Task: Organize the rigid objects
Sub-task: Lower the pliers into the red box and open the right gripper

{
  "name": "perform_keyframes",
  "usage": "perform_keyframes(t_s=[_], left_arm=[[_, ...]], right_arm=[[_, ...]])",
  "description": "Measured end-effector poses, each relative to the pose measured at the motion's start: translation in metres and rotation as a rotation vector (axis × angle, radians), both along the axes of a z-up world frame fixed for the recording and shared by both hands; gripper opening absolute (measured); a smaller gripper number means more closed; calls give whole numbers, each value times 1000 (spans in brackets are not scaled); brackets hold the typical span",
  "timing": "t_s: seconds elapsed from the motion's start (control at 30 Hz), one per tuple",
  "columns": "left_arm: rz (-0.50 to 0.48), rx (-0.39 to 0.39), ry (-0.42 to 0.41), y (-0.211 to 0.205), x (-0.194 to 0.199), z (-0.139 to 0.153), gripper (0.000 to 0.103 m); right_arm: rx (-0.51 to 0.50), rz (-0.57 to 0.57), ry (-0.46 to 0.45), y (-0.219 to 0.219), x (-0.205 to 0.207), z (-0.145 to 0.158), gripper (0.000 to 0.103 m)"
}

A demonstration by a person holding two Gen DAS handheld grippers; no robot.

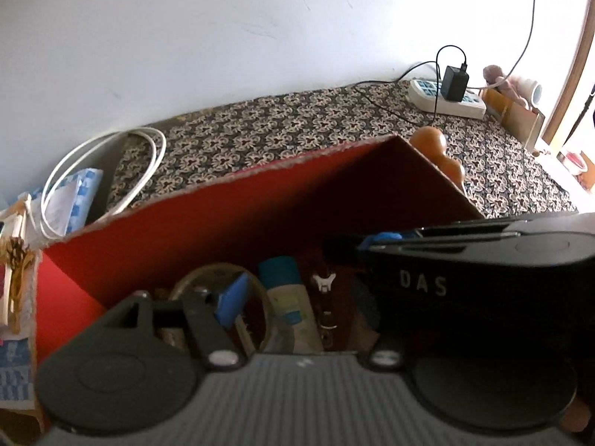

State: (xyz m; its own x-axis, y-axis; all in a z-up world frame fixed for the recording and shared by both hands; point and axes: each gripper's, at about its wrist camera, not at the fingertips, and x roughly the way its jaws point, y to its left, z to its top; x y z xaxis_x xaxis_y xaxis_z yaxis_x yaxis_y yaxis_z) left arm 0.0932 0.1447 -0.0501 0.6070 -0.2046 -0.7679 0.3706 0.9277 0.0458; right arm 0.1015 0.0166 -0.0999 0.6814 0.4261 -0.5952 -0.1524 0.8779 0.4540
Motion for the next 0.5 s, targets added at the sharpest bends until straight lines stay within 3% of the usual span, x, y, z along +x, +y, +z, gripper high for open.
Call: perform_keyframes(t_s=[0.5], left_arm=[[25,13,-22,0,0,0,66]], right_arm=[[22,-21,-46,-3,-10,1,0]])
